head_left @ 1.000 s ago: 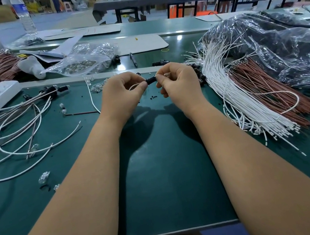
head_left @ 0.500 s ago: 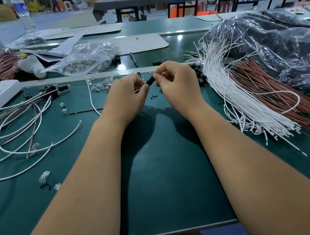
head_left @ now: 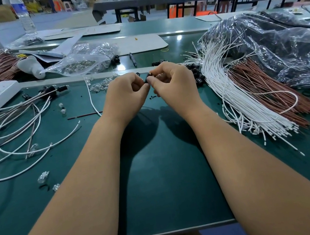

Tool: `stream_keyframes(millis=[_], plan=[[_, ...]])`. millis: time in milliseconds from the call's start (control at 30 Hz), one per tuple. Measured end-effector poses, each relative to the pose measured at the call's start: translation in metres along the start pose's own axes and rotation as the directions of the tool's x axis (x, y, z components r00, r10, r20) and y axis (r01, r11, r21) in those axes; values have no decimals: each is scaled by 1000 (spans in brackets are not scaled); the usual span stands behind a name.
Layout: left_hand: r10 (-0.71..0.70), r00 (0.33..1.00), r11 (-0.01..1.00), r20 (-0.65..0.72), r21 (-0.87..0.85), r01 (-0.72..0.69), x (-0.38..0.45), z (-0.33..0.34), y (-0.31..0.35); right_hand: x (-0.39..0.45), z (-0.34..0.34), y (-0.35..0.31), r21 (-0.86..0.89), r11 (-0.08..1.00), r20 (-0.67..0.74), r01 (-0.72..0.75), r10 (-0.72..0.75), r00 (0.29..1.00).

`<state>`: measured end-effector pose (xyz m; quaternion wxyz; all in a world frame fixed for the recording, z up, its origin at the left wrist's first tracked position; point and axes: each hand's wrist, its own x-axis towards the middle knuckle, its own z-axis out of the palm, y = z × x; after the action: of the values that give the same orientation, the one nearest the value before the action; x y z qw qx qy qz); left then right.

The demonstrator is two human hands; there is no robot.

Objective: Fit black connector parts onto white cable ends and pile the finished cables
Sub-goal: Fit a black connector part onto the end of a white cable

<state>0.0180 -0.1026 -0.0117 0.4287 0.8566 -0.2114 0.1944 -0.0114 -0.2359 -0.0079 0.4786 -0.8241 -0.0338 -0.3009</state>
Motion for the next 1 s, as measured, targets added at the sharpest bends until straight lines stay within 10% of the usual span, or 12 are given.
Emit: stream_keyframes(millis=[733, 1000], plan=[[-164, 974, 835, 157, -503, 222, -3, 0, 14, 3, 1, -1, 269, 958, -68, -103, 126, 990], [-114, 989, 928, 94, -346, 140, -3, 4, 11, 5, -1, 1, 502, 836, -1, -222, 258, 966]])
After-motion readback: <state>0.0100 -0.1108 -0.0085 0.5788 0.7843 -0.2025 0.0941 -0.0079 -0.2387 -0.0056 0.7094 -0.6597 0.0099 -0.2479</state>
